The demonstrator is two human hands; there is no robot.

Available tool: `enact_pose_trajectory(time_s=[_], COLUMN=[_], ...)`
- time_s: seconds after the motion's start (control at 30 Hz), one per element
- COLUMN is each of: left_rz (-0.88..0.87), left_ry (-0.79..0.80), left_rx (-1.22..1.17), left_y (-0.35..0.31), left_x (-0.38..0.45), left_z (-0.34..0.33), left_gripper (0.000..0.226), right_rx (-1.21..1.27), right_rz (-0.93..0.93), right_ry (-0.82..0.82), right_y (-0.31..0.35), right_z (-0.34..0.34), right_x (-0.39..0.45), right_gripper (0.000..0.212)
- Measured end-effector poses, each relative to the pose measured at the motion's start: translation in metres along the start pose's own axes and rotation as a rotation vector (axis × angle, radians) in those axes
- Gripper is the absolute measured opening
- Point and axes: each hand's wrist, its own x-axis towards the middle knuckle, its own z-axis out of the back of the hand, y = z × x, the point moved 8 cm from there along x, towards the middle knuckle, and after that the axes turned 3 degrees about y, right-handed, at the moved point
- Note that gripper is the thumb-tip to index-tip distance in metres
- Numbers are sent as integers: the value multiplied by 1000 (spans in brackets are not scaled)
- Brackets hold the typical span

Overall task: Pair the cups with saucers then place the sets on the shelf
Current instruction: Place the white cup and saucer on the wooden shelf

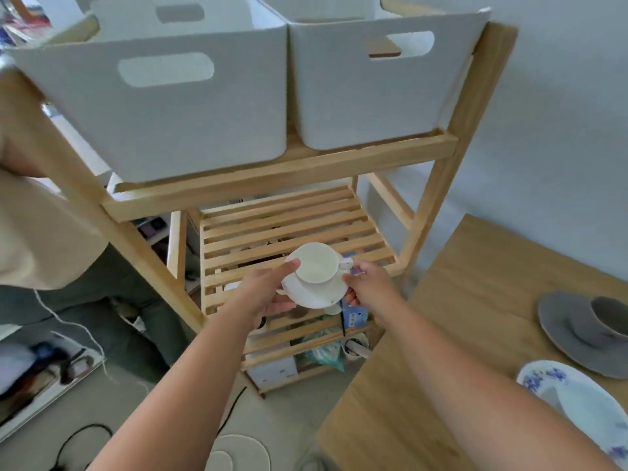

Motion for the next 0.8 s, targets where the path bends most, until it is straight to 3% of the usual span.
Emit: enact_pose_trajectory(time_s=[0.17, 0.37, 0.63, 0.73, 0.8], left_rz=[88, 157, 142, 150, 153], left_ry=[-51, -142, -141, -149, -154], left_rx=[-72, -153, -165, -148, -136], left_y=[17, 34, 34, 41, 44], left_x=[27, 71, 99, 101, 100], left_z=[55, 99, 112, 114, 115], left_gripper=[44, 53, 47, 51, 42], right_rx=[16, 29, -42, -188, -272], right_rz=[-85, -178, -209, -156, -127], right_ry=[63, 69, 49, 42, 19], right_y=[-8, -20, -25, -18, -16], right_z=[-65, -114, -136, -134, -130], right_x=[43, 91, 124, 123, 122], right_gripper=[20, 23, 29, 23, 20])
